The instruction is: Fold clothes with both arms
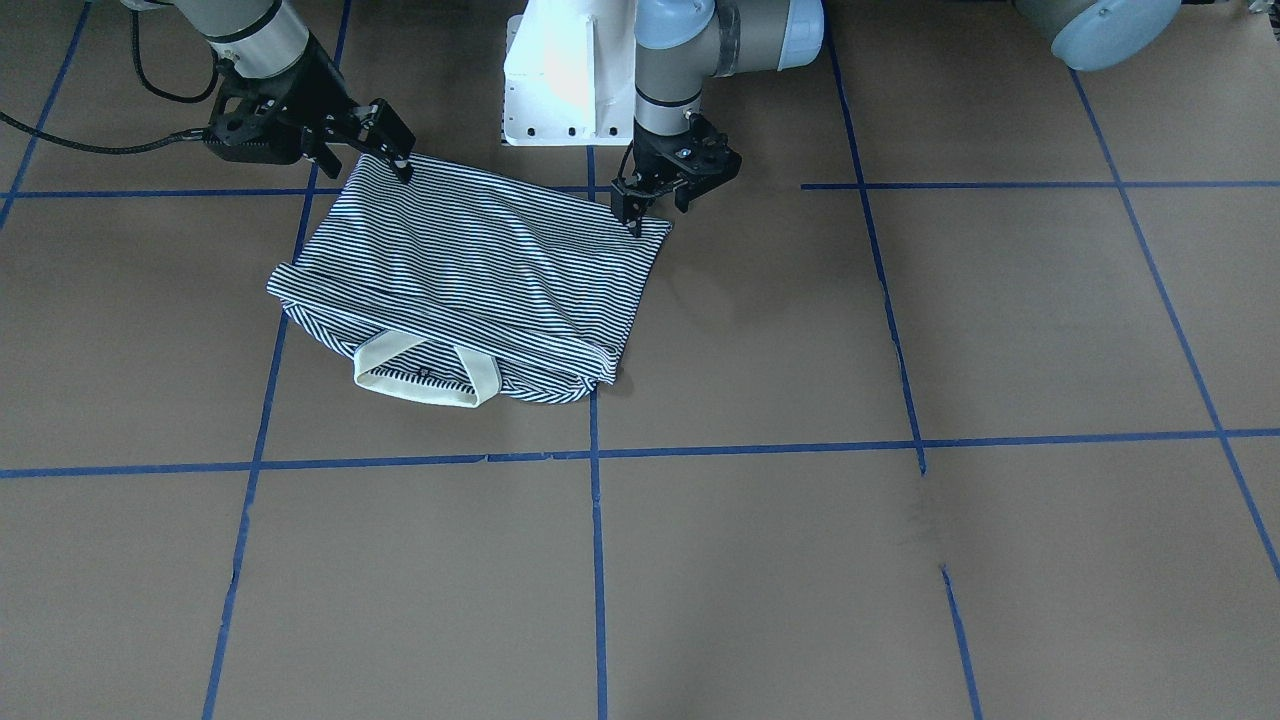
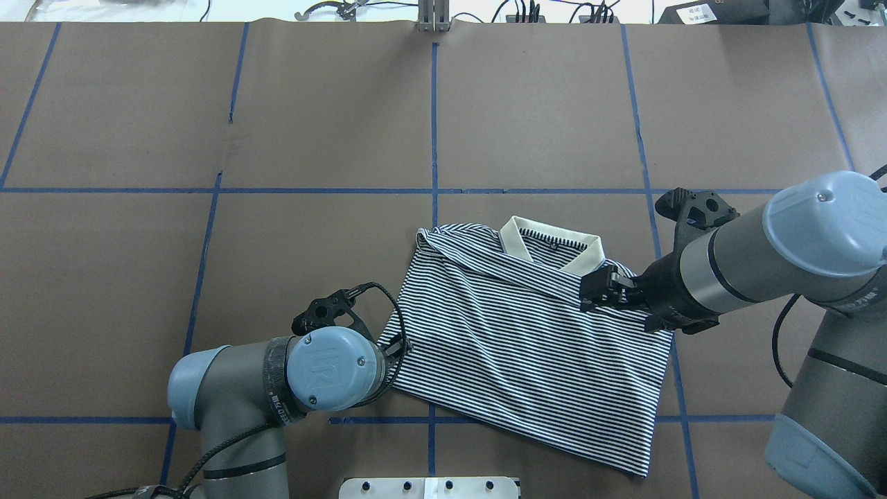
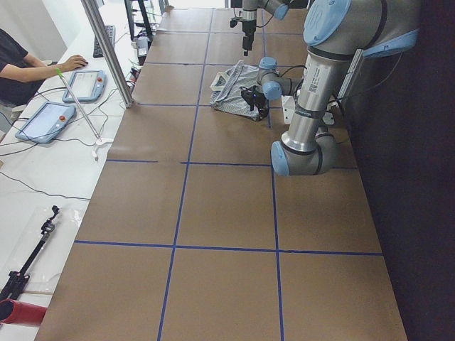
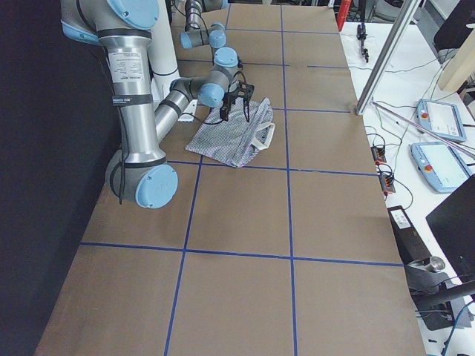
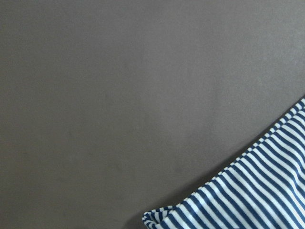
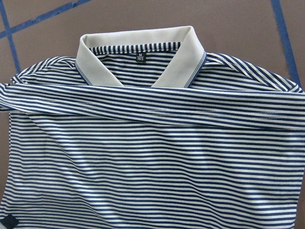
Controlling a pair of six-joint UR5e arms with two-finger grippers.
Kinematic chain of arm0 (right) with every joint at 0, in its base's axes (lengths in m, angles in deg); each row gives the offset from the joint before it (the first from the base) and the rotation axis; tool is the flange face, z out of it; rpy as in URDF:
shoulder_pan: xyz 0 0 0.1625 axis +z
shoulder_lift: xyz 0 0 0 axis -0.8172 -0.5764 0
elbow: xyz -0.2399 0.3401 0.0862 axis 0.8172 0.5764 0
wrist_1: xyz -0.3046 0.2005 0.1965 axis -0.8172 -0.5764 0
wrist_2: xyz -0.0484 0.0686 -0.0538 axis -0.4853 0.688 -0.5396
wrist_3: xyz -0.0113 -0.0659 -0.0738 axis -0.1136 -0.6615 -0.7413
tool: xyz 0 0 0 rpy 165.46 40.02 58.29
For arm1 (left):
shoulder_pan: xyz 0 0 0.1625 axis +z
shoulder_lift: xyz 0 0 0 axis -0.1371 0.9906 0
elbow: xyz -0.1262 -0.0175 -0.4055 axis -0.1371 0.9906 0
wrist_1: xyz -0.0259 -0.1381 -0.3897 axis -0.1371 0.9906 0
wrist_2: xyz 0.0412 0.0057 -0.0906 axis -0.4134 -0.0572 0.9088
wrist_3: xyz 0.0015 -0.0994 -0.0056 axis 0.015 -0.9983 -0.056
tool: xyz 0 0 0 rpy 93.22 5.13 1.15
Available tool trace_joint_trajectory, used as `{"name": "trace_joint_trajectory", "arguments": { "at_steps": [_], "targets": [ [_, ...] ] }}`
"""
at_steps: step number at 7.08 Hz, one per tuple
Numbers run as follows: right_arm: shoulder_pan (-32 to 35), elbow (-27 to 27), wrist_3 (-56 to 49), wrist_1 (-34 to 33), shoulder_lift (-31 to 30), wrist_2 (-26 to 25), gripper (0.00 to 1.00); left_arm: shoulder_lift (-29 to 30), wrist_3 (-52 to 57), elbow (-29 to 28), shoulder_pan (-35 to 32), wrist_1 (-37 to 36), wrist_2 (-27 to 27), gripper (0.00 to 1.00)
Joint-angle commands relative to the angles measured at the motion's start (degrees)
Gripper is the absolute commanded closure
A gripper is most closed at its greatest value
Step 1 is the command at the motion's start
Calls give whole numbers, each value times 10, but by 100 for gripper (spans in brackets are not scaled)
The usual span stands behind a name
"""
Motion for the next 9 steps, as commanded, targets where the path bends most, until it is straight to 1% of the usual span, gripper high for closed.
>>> {"name": "trace_joint_trajectory", "arguments": {
  "at_steps": [1, 2, 3, 4, 6, 7, 8, 9],
  "targets": [
    [0, 0, 0, 0, 0, 0, 0, 2, 1, -6, 1, 3, 0, 38],
    [0, 0, 0, 0, 0, 0, 0, 1, 8, -6, 1, 6, 0, 64],
    [0, 0, 0, 0, 0, 0, 0, 3, 9, -5, 1, 6, 1, 87],
    [0, 0, 1, 0, 0, 0, 0, 3, 10, 3, 1, 4, 3, 100],
    [0, 0, 1, 0, 0, 0, 0, 2, 17, 5, 0, 1, 2, 100],
    [1, 0, 1, 0, 0, -2, 0, 2, 43, 3, -14, 0, 2, 100],
    [0, -1, 1, 0, 0, 0, 0, 1, 44, -3, -36, 0, 0, 100],
    [0, 0, 1, 0, 13, -1, 0, 2, 65, -6, -61, 0, 0, 100]
  ]
}}
